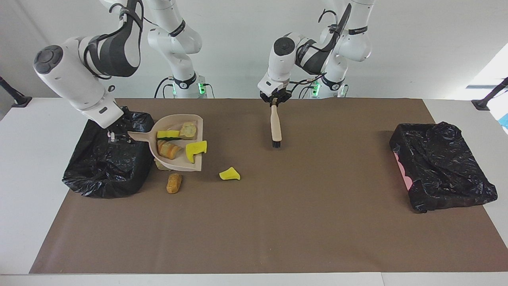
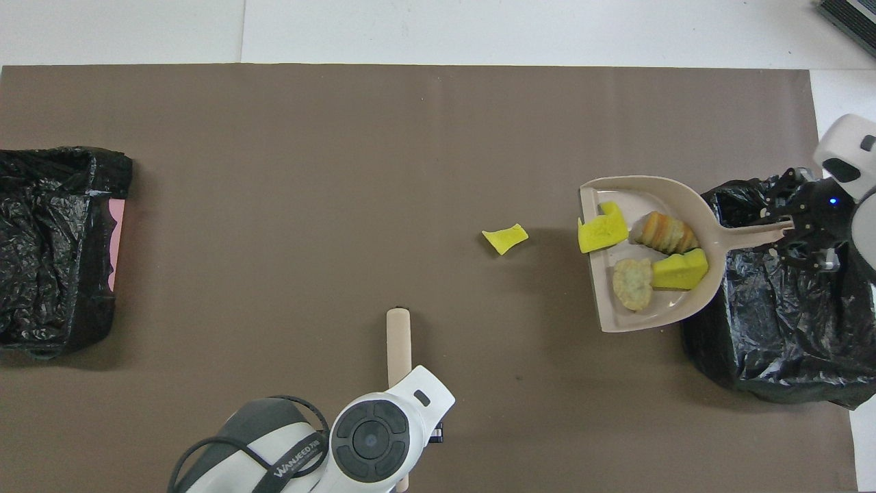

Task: Sweep and dump trash in bin
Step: 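Carry the loaded dustpan over the bin nearest the right gripper, then tilt the dustpan with the right gripper to dump trash into the bin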

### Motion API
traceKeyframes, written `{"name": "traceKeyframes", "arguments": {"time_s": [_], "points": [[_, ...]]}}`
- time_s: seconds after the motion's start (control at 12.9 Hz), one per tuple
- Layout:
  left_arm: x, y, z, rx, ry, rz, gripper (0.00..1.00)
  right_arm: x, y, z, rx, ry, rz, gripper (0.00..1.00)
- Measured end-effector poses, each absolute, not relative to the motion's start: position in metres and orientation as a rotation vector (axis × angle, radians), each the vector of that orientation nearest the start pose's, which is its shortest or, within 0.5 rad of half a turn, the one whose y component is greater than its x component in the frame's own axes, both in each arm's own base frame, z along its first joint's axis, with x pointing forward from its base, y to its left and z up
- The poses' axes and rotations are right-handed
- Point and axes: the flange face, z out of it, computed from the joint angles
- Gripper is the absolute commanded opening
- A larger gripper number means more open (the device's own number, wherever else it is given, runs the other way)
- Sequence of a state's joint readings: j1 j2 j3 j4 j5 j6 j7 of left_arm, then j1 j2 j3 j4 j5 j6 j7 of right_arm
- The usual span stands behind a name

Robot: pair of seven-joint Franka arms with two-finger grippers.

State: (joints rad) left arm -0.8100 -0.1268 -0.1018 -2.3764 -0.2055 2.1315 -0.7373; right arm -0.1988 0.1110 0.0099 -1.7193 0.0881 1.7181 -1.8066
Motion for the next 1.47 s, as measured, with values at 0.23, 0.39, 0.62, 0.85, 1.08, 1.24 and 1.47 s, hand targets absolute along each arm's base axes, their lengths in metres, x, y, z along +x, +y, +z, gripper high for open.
{"name": "traceKeyframes", "arguments": {"time_s": [0.23,0.39,0.62,0.85,1.08,1.24,1.47], "points": [[0.276,-0.376,0.358,-3.162,0.041,0.336,0.0,0.559,-0.174,0.504,2.257,2.352,0.006,0.0],[0.276,-0.377,0.358,-3.193,0.008,0.34,0.0,0.545,-0.221,0.508,2.222,2.333,0.002,0.0],[0.274,-0.378,0.356,-3.197,0.011,0.338,0.0,0.529,-0.271,0.517,2.146,2.274,-0.104,0.0],[0.274,-0.379,0.356,-3.198,0.01,0.337,0.0,0.533,-0.28,0.524,2.032,2.234,-0.227,0.0],[0.274,-0.378,0.356,-3.198,0.006,0.338,0.0,0.538,-0.271,0.535,1.973,2.161,-0.385,0.0],[0.275,-0.378,0.356,-3.202,0.002,0.332,0.0,0.541,-0.257,0.546,1.929,2.107,-0.48,0.0],[0.275,-0.375,0.35,-3.193,-0.009,0.342,0.05,0.54,-0.247,0.556,1.84,2.068,-0.635,0.0]]}}
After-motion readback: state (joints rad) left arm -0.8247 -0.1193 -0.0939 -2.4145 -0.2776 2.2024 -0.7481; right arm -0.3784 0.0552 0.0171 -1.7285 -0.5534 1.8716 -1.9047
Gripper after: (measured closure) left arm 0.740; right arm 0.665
